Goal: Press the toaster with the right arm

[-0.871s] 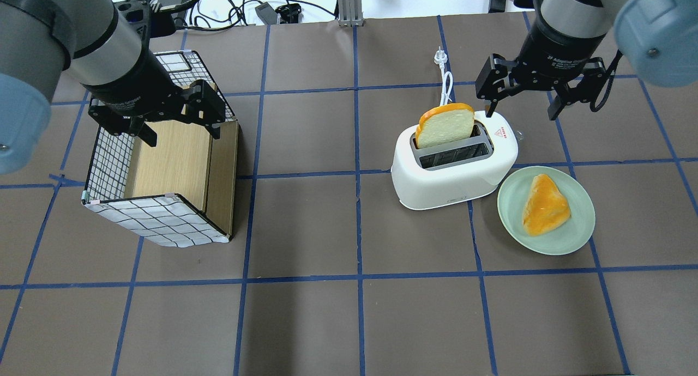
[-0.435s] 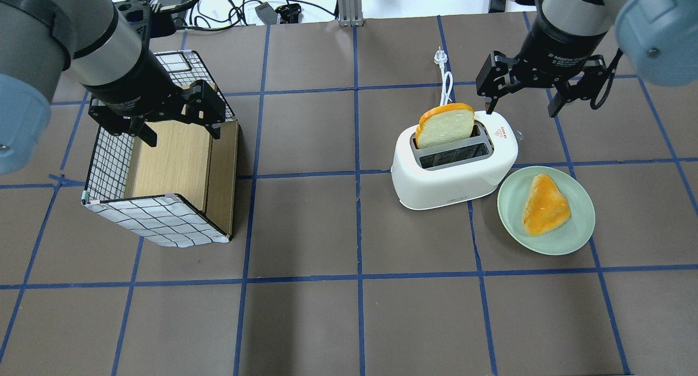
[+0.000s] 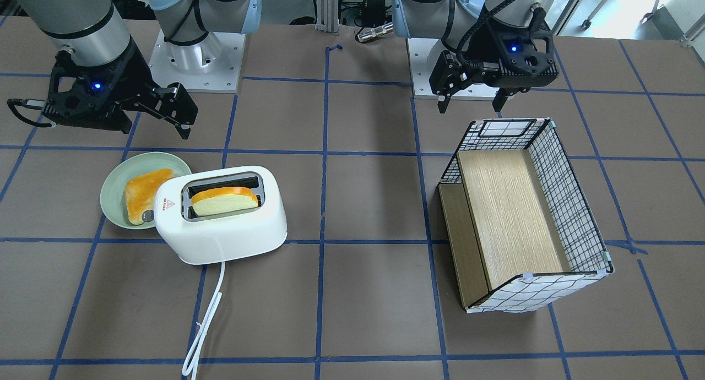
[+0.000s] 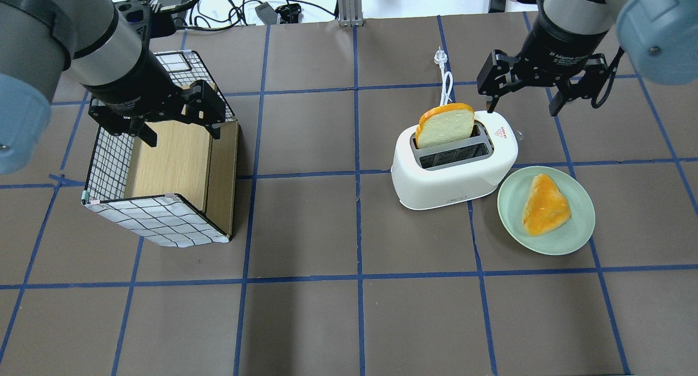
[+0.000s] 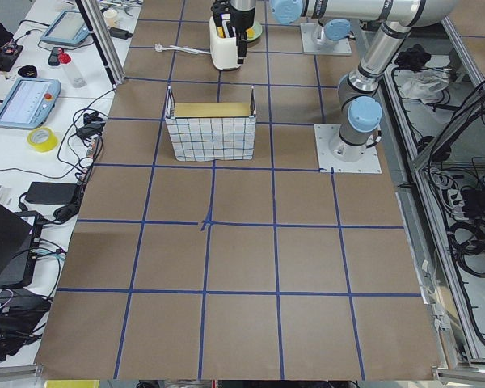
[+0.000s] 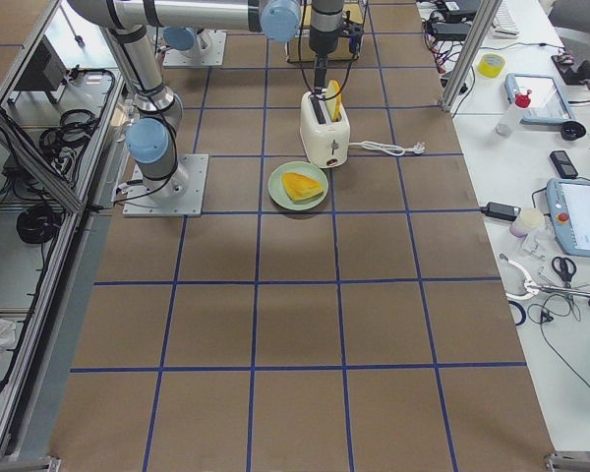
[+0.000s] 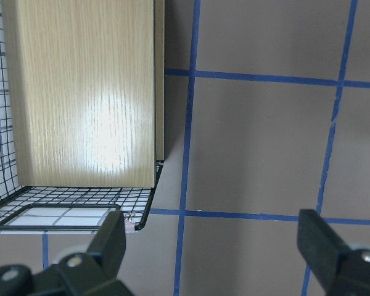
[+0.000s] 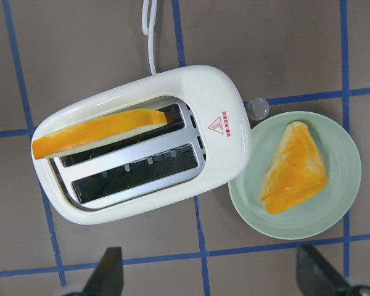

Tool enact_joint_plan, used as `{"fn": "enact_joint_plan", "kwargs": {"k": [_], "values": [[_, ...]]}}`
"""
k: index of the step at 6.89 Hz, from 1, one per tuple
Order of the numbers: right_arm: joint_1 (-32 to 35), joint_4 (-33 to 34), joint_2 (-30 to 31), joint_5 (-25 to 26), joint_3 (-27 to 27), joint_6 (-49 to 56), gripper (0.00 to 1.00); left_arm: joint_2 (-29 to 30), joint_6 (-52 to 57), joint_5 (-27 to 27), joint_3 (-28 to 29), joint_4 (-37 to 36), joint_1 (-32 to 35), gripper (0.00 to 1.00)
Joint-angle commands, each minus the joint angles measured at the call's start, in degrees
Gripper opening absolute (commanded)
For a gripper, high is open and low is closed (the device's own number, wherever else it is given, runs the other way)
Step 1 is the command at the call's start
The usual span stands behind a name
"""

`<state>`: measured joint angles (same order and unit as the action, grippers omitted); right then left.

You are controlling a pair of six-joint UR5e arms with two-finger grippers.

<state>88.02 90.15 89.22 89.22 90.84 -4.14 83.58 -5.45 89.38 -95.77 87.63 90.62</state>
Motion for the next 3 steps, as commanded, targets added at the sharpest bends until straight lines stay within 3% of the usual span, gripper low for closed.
{"fn": "enact_joint_plan", "kwargs": {"k": [1,3], "values": [[-0.13,0.2,-0.1,0.34,-0.04,0.1,1.0,0.0,0.0,0.01,0.06,0.0,0.0,1.0],[-0.57,0.11,0.16,0.09,-0.3,0.27,1.0,0.0,0.0,-0.08,-0.03,0.0,0.0,1.0]]}}
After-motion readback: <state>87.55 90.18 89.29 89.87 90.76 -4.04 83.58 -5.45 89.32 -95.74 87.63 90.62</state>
